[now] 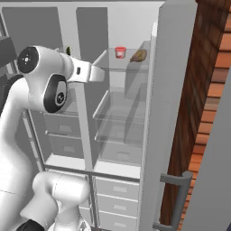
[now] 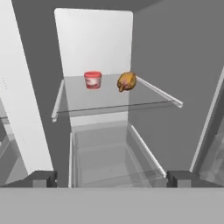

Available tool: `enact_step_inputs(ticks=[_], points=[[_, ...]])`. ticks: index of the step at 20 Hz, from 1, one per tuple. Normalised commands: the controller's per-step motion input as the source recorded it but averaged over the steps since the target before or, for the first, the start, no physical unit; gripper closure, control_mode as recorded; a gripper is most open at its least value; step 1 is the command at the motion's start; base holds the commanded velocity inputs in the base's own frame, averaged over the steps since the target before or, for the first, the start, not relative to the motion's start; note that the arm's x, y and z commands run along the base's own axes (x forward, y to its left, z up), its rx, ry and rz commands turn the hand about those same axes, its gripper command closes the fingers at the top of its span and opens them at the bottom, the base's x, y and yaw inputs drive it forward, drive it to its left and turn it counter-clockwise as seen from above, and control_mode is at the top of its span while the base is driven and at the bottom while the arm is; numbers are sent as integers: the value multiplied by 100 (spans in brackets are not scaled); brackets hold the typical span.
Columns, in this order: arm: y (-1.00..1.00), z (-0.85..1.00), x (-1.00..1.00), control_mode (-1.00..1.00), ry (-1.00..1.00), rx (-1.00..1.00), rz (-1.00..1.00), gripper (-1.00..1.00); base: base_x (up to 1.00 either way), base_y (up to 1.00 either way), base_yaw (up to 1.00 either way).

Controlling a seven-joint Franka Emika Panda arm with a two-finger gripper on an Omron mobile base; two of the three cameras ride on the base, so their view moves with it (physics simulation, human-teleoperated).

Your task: There's a chicken drumstick in the fridge that needs to be moved to the freezer for freezing. Pick up the chicken drumstick from the fridge, place it on any shelf in the freezer, and close the fridge and freezer doors when done.

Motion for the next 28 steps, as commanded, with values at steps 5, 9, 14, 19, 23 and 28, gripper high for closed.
enact_step_inputs(ticks=[5, 9, 14, 19, 23, 28], points=[[-39, 21, 16, -100, 8, 0, -4, -100, 0, 0, 0], [-18, 12, 22, -100, 0, 0, -4, -100, 0, 0, 0], [-17, 0, 33, -100, 0, 0, -2, -100, 0, 0, 0], [-18, 0, 47, -100, 5, 0, 0, -100, 0, 0, 0], [-17, 0, 46, -100, 2, 0, 0, -100, 0, 0, 0], [-24, 0, 50, -100, 0, 0, 0, -100, 0, 0, 0]])
